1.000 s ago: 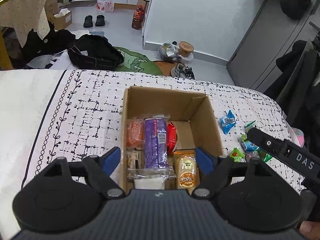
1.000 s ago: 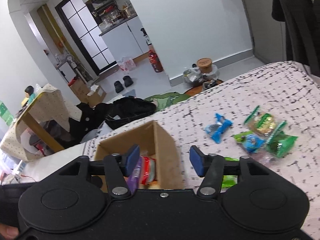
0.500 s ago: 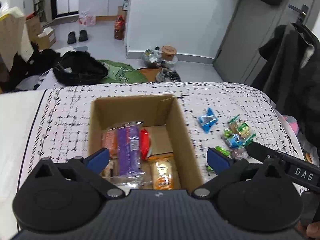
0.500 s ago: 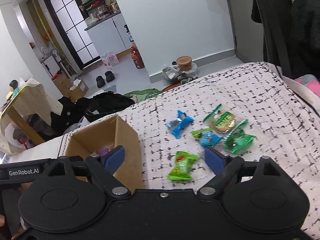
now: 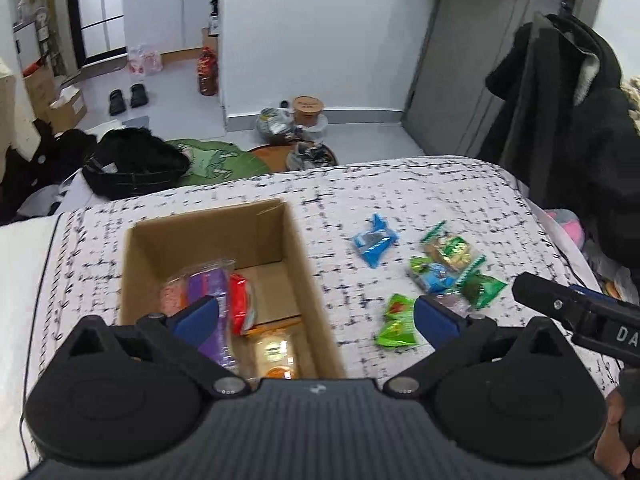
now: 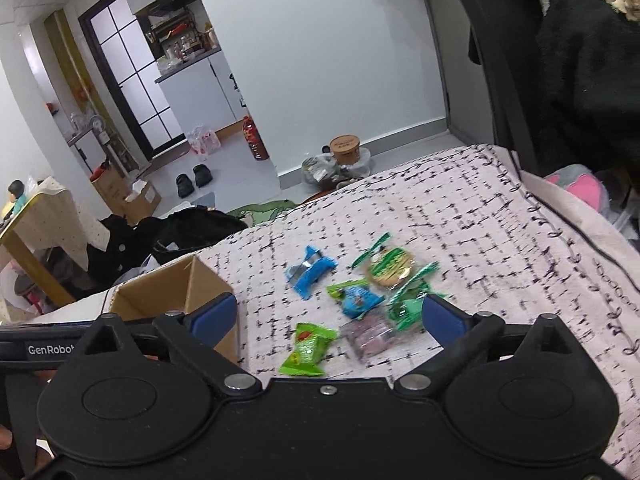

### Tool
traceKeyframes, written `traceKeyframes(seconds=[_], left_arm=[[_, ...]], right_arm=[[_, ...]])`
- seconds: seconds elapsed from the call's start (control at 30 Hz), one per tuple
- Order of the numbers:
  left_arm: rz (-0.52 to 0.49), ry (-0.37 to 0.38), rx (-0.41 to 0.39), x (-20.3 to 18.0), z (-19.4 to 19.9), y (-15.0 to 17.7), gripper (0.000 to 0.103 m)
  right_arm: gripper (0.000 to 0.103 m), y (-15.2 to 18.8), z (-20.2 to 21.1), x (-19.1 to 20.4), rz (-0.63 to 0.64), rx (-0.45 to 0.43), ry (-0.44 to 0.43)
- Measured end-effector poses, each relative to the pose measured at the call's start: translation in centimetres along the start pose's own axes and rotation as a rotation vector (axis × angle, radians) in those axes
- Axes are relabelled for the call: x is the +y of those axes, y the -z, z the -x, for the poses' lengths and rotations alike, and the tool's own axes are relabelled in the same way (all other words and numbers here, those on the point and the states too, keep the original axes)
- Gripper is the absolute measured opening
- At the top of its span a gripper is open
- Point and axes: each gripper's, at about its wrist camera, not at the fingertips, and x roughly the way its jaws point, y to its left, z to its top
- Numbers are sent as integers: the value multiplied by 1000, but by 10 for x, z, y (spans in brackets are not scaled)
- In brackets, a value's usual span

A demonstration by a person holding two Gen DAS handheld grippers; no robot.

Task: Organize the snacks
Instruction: 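Move both grippers back over the green snack packs on the bed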

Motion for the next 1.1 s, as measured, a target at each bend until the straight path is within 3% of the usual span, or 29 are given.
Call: traceKeyframes(seconds=[0.47, 0.67, 0.9, 1.1], left_arm=[[-80, -16, 16, -51, -15, -10, 103], [-112, -6, 33, -66, -25, -12, 103], [-152, -53, 58, -86, -47, -6, 101], [-202, -65, 77, -105, -65, 0, 99]], right_arm=[[100, -15, -2, -49, -2, 34, 18], [100, -17, -11, -65, 13, 46, -6], [99, -6, -32, -86, -25, 58, -46], [93, -4, -44, -92, -46, 68, -59]])
